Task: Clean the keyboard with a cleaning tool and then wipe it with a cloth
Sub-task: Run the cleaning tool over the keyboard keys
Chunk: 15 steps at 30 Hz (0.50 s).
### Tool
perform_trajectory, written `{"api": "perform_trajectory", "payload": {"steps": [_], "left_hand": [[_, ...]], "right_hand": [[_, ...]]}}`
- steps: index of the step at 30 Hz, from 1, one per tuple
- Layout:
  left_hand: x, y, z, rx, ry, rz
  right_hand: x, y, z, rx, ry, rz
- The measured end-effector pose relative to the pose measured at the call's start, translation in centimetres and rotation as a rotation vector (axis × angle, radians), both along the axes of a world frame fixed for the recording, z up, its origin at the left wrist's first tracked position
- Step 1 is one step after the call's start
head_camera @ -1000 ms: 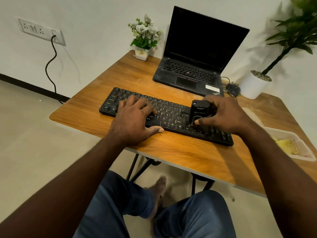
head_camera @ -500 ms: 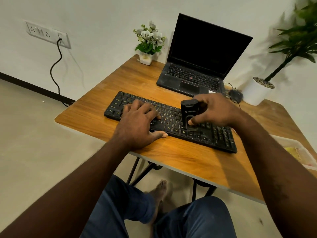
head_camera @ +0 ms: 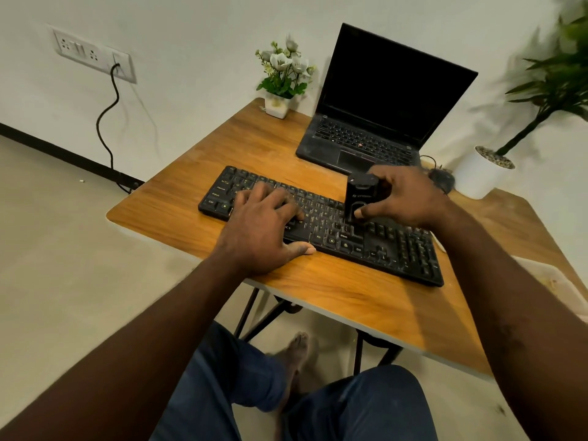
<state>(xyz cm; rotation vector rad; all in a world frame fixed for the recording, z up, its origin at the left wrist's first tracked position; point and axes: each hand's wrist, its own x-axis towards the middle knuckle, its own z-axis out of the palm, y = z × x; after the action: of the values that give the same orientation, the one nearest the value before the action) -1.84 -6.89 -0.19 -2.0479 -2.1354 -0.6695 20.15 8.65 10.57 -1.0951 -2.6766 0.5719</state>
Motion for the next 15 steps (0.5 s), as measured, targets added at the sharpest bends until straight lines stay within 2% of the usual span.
{"api": "perform_trajectory", "payload": {"steps": [3,4,8,12,15], "left_hand": [[0.0,0.0,0.1,0.000,-0.002,0.002],[-0.1,0.1,0.1,-0.005,0.001,0.003],[0.0,-0.1,0.1,-0.011,0.004,0.007],[0.0,-0.1,0.2,-0.014,-0.003,0.004],[0.0,0.0,0.2,-0.012,-0.003,0.003]], "right_hand": [[0.3,-0.2,1.2,-0.152,-0.136,0.094],[0.4,0.0,1.4,-0.149,-0.135,0.098],[0.4,0.7,-0.1,0.067,0.008,-0.036],[0.9,0.5,0.6,-0.146,-0.103,0.084],[0.8,1.2,0.8,-0.113,-0.115,0.103]]}}
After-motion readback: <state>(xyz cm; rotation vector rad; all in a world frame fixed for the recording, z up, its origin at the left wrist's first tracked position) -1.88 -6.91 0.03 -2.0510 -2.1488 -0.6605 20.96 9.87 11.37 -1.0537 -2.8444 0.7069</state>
